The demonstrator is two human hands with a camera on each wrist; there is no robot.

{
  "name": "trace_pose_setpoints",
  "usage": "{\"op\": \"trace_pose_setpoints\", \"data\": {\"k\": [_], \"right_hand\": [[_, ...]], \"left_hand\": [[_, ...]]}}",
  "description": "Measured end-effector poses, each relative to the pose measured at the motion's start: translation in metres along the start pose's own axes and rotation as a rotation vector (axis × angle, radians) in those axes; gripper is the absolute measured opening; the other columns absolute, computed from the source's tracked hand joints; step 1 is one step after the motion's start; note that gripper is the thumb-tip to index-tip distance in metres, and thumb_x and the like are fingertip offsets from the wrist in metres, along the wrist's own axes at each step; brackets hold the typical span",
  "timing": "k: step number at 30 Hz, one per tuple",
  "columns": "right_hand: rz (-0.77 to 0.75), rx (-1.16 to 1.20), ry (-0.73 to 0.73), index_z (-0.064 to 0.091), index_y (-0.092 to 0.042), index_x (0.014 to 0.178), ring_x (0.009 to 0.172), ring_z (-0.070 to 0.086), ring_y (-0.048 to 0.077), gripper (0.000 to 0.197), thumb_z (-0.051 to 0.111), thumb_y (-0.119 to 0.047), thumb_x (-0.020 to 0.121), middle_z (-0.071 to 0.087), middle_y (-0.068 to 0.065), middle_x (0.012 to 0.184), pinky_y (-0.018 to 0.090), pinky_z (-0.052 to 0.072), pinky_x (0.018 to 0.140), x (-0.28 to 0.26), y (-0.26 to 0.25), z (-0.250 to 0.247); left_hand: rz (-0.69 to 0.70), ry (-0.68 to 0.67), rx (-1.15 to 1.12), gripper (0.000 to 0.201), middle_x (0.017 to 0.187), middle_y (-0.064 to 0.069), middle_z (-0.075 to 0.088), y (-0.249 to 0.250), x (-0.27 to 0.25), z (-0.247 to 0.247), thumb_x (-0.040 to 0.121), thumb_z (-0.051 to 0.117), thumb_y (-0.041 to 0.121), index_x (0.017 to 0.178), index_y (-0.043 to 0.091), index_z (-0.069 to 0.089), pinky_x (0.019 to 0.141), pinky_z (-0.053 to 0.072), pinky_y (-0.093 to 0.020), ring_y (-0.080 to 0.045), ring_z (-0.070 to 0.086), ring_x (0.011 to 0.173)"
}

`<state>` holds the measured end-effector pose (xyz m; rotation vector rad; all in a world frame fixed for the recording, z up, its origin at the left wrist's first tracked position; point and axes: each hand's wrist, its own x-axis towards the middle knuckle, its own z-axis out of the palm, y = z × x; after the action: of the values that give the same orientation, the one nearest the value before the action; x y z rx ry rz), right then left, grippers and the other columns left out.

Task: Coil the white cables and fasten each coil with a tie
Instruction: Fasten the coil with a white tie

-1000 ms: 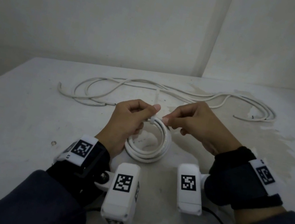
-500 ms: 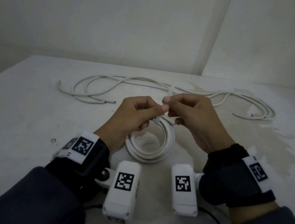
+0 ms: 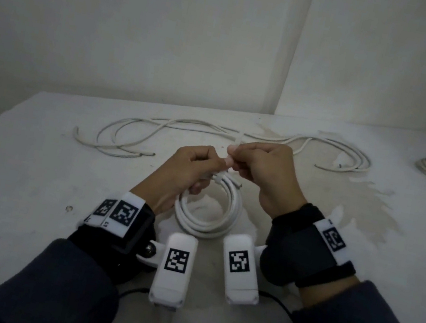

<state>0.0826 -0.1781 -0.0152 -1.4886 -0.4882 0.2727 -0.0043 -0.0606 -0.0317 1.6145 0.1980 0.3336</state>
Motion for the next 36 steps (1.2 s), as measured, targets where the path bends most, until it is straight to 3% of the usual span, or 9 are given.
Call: {"op": "trace_pose_setpoints", "data": {"k": [8,18,22,25,29,31,33,34,36], "right_hand": [[0.123,0.028,-0.006,0.069,-0.004,0.065,0.046,0.051,0.008,0.013,0.072,-0.002,0.078,0.062,0.005,0.055,0.016,0.042,0.045,0.013,-0.014,-0.03],[0.152,0.001,0.095,0.069,-0.004,0.078,0.056,0.056,0.012,0.007,0.073,-0.008,0.081,0.062,0.007,0.069,0.017,0.048,0.051,0.047,-0.039,-0.152],[0.328,-0.29,-0.068,0.073,-0.003,0.089,0.064,0.065,0.016,0.028,0.072,-0.031,0.084,0.07,0.005,0.075,0.025,0.055,0.062,0.053,-0.041,-0.202],[0.378,-0.4,-0.167,0.074,-0.003,0.089,0.064,0.065,0.014,0.024,0.079,-0.023,0.077,0.07,0.007,0.076,0.026,0.056,0.065,0.057,-0.033,-0.23],[0.343,-0.545,-0.007,0.074,0.004,0.085,0.05,0.06,0.011,0.022,0.08,-0.014,0.076,0.064,0.01,0.066,0.021,0.053,0.054,0.073,-0.02,-0.261],[0.362,-0.495,0.103,0.072,0.006,0.08,0.043,0.058,0.01,0.019,0.08,-0.011,0.075,0.061,0.005,0.054,0.02,0.051,0.048,0.085,-0.016,-0.279],[0.379,-0.358,0.305,0.066,0.004,0.074,0.043,0.059,0.013,0.016,0.078,-0.007,0.076,0.061,0.007,0.054,0.021,0.051,0.044,0.099,-0.01,-0.302],[0.385,-0.274,0.419,0.063,0.002,0.073,0.047,0.06,0.016,0.016,0.077,-0.005,0.077,0.062,0.01,0.06,0.022,0.052,0.042,0.106,-0.007,-0.314],[0.407,-0.146,0.581,0.059,-0.001,0.079,0.057,0.06,0.02,0.015,0.074,-0.002,0.079,0.061,0.015,0.073,0.025,0.055,0.043,0.121,0.002,-0.339]], "left_hand": [[-0.094,-0.009,-0.033,0.033,0.057,-0.001,0.03,0.009,0.022,0.027,0.088,0.064,0.02,0.063,0.015,0.044,0.041,0.017,-0.02,-0.01,0.022,0.044],[-0.164,-0.136,-0.285,0.03,0.051,0.002,0.04,0.023,0.097,0.13,0.09,0.062,0.01,0.063,0.012,0.049,0.033,0.018,-0.014,-0.004,0.024,0.034],[-0.175,-0.06,-0.345,0.036,0.048,0.002,0.038,0.019,0.13,0.164,0.09,0.061,0.008,0.055,0.012,0.056,0.033,0.02,-0.013,-0.006,0.025,0.033],[-0.132,-0.02,-0.241,0.032,0.044,0.003,0.036,0.014,0.152,0.195,0.086,0.067,0.009,0.059,0.011,0.049,0.036,0.02,-0.015,-0.008,0.026,0.033],[-0.095,-0.016,-0.053,0.03,0.046,0.0,0.045,0.01,0.178,0.234,0.091,0.064,0.02,0.063,0.009,0.057,0.041,0.031,-0.019,-0.012,0.036,0.041],[-0.078,-0.041,0.069,0.042,0.07,-0.012,0.065,0.007,0.193,0.243,0.098,0.048,0.038,0.081,0.004,0.066,0.059,0.048,-0.029,-0.022,0.056,0.059],[-0.059,-0.125,0.373,0.047,0.109,-0.018,0.066,-0.001,0.204,0.241,0.1,0.039,0.043,0.113,0.005,0.064,0.087,0.048,-0.038,-0.03,0.063,0.095],[-0.048,-0.174,0.558,0.041,0.118,-0.016,0.063,-0.004,0.206,0.237,0.099,0.043,0.039,0.121,0.009,0.059,0.093,0.045,-0.037,-0.031,0.06,0.106],[-0.062,-0.243,0.77,0.03,0.108,-0.005,0.062,-0.009,0.207,0.225,0.091,0.06,0.034,0.113,0.015,0.062,0.085,0.045,-0.027,-0.023,0.059,0.102]]}}
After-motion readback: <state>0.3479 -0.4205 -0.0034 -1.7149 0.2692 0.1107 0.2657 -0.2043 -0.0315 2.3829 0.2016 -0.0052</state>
